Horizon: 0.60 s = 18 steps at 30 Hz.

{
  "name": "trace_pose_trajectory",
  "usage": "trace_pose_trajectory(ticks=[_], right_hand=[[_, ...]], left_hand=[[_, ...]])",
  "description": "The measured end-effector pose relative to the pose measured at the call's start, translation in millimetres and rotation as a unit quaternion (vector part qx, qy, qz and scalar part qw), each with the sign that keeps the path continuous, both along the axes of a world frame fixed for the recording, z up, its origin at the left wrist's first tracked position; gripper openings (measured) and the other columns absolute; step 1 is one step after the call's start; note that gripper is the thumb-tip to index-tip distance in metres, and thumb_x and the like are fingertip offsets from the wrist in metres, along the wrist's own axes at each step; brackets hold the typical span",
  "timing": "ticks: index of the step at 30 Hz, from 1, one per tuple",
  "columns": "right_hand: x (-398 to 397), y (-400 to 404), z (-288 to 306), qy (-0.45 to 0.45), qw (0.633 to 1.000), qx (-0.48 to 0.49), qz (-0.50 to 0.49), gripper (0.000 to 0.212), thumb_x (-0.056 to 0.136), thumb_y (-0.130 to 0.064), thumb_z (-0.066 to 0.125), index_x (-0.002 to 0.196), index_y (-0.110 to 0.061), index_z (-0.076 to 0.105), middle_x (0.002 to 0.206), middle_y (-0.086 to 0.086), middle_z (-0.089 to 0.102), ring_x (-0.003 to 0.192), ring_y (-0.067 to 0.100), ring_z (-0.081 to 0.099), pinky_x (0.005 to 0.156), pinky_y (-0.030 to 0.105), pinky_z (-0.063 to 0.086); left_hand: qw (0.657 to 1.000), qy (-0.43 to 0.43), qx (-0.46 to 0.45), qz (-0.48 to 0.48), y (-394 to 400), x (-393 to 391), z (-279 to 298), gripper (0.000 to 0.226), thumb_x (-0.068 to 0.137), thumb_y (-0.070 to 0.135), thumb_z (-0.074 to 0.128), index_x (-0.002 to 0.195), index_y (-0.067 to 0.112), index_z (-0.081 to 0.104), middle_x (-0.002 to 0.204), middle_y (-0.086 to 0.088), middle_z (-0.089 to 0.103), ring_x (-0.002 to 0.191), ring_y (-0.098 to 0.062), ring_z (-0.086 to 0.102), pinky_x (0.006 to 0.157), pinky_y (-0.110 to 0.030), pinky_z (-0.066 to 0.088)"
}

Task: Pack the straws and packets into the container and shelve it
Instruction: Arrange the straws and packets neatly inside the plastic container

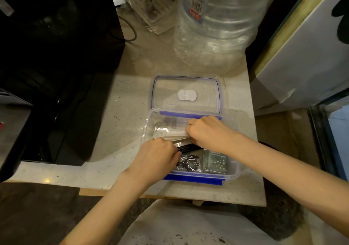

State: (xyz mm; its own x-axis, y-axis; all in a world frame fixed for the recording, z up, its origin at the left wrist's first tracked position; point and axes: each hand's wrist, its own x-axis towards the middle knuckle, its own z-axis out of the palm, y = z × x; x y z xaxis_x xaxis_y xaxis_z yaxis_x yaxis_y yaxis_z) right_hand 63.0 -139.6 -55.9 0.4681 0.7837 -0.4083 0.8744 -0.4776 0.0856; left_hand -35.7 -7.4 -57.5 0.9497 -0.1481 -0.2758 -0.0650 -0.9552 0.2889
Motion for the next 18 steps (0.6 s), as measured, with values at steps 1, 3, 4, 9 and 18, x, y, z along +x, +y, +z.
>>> trace_pose_trajectory(ticks=[1,3,4,9,18], right_hand=[[0.3,0.3,0.9,-0.002,1.000,-0.003,-0.005,0.018,0.086,-0.001,0.049,0.101,-0.003,0.059,0.103,0.013,0.061,0.088,0.032,0.061,0.048,0.033,0.027],[0.6,0.2,0.6,-0.010,1.000,-0.007,-0.015,0.020,0.085,0.000,0.049,0.102,-0.002,0.058,0.104,0.014,0.061,0.089,0.033,0.061,0.047,0.032,0.023],[0.1,0.3,-0.6,-0.010,1.000,-0.006,-0.023,0.020,0.085,0.001,0.049,0.103,-0.002,0.057,0.104,0.014,0.061,0.089,0.033,0.061,0.047,0.032,0.023],[-5.5,-4.8,-4.3,-0.061,0.995,0.063,-0.051,0.021,0.060,0.002,0.078,0.074,-0.002,0.063,0.073,0.013,0.065,0.053,0.030,0.062,0.045,0.028,0.025],[-19.5,-11.1,-7.8,0.020,0.967,0.178,-0.181,0.026,0.087,-0.001,0.055,0.113,-0.006,0.053,0.104,0.011,0.065,0.086,0.028,0.065,0.068,0.035,0.053]], left_hand=[[1.000,0.005,0.001,-0.002,0.1,0.5,-0.1,0.037,0.096,0.033,0.039,0.080,0.014,0.066,0.082,-0.004,0.071,0.068,-0.017,0.057,0.062,-0.026,0.042],[1.000,0.017,0.002,-0.004,0.3,2.0,1.2,0.035,0.095,0.031,0.040,0.079,0.013,0.065,0.082,-0.004,0.071,0.066,-0.016,0.054,0.060,-0.026,0.040],[1.000,0.020,0.002,-0.005,0.5,3.2,2.1,0.033,0.095,0.030,0.041,0.081,0.013,0.065,0.085,-0.005,0.071,0.068,-0.018,0.057,0.060,-0.027,0.041],[0.998,-0.048,-0.016,0.037,0.1,13.7,11.1,0.024,0.090,0.014,0.048,0.108,0.015,0.063,0.105,-0.006,0.068,0.093,-0.026,0.064,0.077,-0.038,0.054],[0.987,-0.029,0.148,0.053,-7.5,49.0,-0.7,0.019,0.087,0.003,0.051,0.098,0.011,0.063,0.098,-0.011,0.071,0.091,-0.029,0.067,0.069,-0.035,0.051]])
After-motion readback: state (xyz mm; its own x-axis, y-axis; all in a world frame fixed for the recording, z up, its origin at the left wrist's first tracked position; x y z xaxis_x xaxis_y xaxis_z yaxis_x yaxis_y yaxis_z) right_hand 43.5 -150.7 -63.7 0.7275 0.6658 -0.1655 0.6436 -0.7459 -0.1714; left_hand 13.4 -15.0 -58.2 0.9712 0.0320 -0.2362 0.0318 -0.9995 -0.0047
